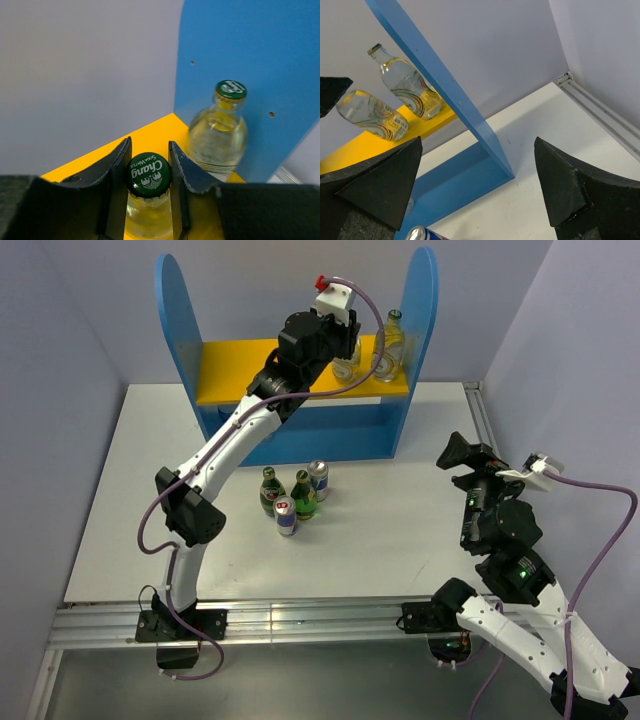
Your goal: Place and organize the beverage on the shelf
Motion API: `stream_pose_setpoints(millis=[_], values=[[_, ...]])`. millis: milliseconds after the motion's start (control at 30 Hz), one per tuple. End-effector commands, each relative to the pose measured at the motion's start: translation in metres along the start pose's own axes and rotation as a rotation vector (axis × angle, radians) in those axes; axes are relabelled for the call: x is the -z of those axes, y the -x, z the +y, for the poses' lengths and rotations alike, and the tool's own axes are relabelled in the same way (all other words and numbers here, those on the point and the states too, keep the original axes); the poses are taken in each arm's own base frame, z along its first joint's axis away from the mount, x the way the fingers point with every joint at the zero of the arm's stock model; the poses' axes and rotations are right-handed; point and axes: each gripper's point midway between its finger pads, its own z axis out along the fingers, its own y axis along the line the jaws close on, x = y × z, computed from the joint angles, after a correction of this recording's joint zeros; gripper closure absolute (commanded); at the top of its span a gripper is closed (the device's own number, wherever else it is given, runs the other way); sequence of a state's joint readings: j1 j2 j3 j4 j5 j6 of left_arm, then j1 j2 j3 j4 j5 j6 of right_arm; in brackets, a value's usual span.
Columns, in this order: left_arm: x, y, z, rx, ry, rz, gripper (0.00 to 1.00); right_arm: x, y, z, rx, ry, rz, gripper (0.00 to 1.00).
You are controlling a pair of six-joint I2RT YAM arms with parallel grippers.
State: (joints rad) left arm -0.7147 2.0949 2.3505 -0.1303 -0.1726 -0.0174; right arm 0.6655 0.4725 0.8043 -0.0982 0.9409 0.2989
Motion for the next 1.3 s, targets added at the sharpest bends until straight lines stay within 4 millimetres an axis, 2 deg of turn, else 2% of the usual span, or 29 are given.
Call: stream_pose_setpoints(millis=[0,167,233,267,333,367,433,467,533,733,833,933,967,1033,1067,1100,1133,1167,1233,1267], values=[[0.01,0.076,-0.017,0.078,-0.087,-0.222,1.0,0.001,0.001,0.003,-0.036,0.015,-0.004,0.0],[0.0,0.061,-0.03,0.083,-0.148,-0.209,1.0,0.0,-0.004,0.004,-0.033,0.015,0.001,0.0],[-0.003,0.056,-0.036,0.079,-0.17,-0.209,0.96,-0.001,-0.006,0.005,-0.032,0.017,0.005,0.0],[-0.004,0.055,-0.036,0.077,-0.175,-0.211,0.84,-0.001,-0.007,0.005,-0.03,0.015,0.006,0.0],[-0.005,0.051,-0.038,0.07,-0.177,-0.216,0.71,-0.001,-0.009,0.005,-0.03,0.017,0.008,0.0],[-0.006,0.049,-0.038,0.067,-0.177,-0.216,0.57,-0.001,-0.01,0.006,-0.029,0.018,0.009,0.0],[-0.008,0.046,-0.037,0.062,-0.169,-0.215,0.42,-0.001,-0.01,0.006,-0.031,0.019,0.009,0.0],[-0.009,0.046,-0.037,0.059,-0.168,-0.217,0.3,-0.002,-0.011,0.006,-0.028,0.018,0.011,0.0],[-0.01,0.043,-0.036,0.056,-0.163,-0.214,0.19,-0.002,-0.011,0.005,-0.029,0.015,0.009,0.0],[-0.009,0.042,-0.035,0.052,-0.158,-0.221,0.12,-0.003,-0.015,0.005,-0.022,0.012,0.014,0.0],[-0.002,0.048,-0.028,0.044,-0.12,-0.221,0.05,-0.003,-0.015,0.005,-0.02,0.007,0.013,0.0],[0.025,0.068,-0.018,0.033,-0.073,-0.236,0.01,-0.003,-0.015,0.005,-0.02,0.007,0.013,0.0],[0.045,0.071,-0.011,0.0,-0.055,-0.227,0.01,-0.003,-0.016,0.004,-0.019,0.007,0.014,0.0],[0.07,0.079,-0.01,-0.021,-0.034,-0.242,0.01,-0.003,-0.017,0.004,-0.022,0.007,0.014,0.0],[0.094,0.079,-0.003,-0.029,-0.011,-0.229,0.01,-0.004,-0.018,0.004,-0.021,0.005,0.015,0.0],[0.107,0.079,-0.006,-0.03,-0.007,-0.226,0.01,-0.004,-0.02,0.004,-0.017,0.007,0.018,0.0],[0.12,0.078,-0.004,-0.036,0.003,-0.218,0.01,-0.004,-0.02,0.005,-0.017,0.008,0.019,0.0],[0.145,0.074,-0.001,-0.031,0.024,-0.201,0.01,-0.005,-0.022,0.005,-0.017,0.004,0.022,0.0],[0.17,0.062,0.001,-0.024,0.04,-0.171,0.01,-0.006,-0.026,0.007,-0.014,0.007,0.032,0.0],[0.195,0.044,0.005,-0.015,0.064,-0.141,0.01,-0.006,-0.028,0.007,-0.013,0.007,0.036,0.0]])
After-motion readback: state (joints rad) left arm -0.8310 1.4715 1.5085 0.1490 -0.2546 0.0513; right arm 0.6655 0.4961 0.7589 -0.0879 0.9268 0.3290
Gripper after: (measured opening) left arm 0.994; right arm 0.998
